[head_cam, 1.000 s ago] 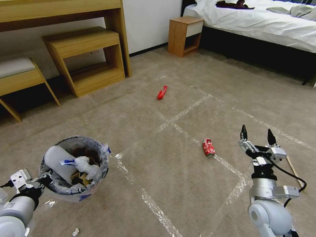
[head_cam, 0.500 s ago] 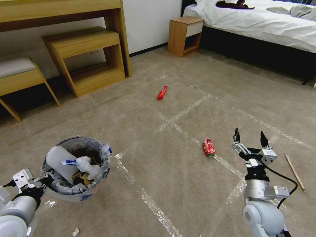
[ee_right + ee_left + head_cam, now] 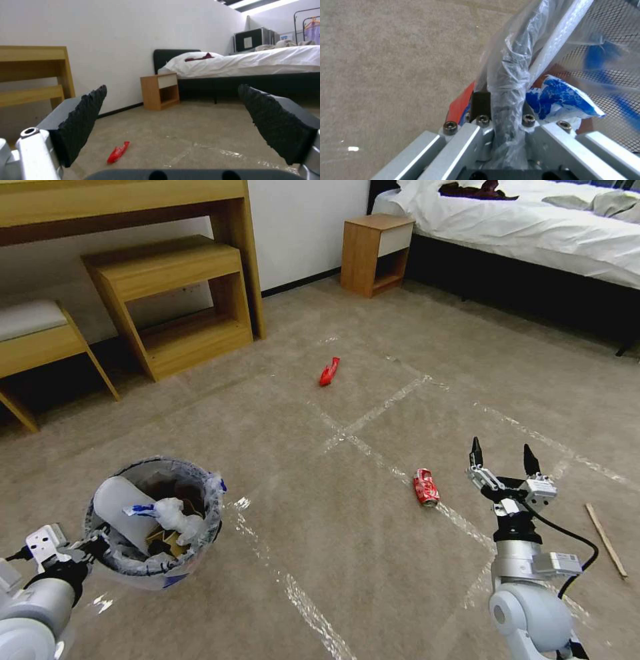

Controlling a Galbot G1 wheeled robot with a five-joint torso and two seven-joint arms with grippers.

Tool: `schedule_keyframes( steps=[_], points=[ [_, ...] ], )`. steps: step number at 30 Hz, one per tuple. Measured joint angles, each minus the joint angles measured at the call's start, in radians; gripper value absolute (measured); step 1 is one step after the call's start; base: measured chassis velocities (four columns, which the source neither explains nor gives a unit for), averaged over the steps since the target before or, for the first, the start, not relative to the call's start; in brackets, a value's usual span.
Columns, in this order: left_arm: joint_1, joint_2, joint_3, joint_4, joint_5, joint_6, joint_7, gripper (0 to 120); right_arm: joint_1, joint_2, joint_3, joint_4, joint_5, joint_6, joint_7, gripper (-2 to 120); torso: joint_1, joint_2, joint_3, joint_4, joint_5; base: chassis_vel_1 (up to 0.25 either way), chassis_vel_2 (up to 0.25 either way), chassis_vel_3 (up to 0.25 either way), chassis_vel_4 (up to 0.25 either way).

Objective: Pick up the trash bin and place the garbage on the floor into it.

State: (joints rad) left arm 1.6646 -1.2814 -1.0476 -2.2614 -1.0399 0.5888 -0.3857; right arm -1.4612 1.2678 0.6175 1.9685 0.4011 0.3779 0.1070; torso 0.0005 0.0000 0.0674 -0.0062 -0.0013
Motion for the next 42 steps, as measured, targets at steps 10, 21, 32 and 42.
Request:
schedule_keyframes(
  steps=[10,21,32,42],
  points=[
    [-0.001,-0.004,0.0,0.001,0.003,-0.001,0.0,1,0.003,-0.008,-0.005,-0.002,0.001,-0.002,0.0,100,0.0,0.0,0.0,0.0,0.0,-0.073,0.067,0.073,-0.073],
    [0.004,-0.005,-0.003,-0.001,0.003,-0.003,0.001,1,0.015,-0.008,-0.016,-0.013,0.0,-0.006,-0.001,100,0.0,0.0,0.0,-0.0001,0.0,-0.076,0.08,0.074,-0.082],
    [0.001,-0.002,-0.003,0.007,0.003,-0.007,0.001,1,0.023,-0.002,-0.02,-0.034,-0.004,-0.004,0.0,99,0.0,0.0,0.0,0.0,0.0,-0.086,0.083,0.089,-0.084],
    [-0.005,-0.005,0.004,0.011,0.006,-0.008,0.002,1,0.029,0.003,-0.03,-0.047,-0.015,0.003,0.0,99,0.0,0.0,0.0,0.0,0.0,-0.062,0.059,0.053,-0.055]
  ],
)
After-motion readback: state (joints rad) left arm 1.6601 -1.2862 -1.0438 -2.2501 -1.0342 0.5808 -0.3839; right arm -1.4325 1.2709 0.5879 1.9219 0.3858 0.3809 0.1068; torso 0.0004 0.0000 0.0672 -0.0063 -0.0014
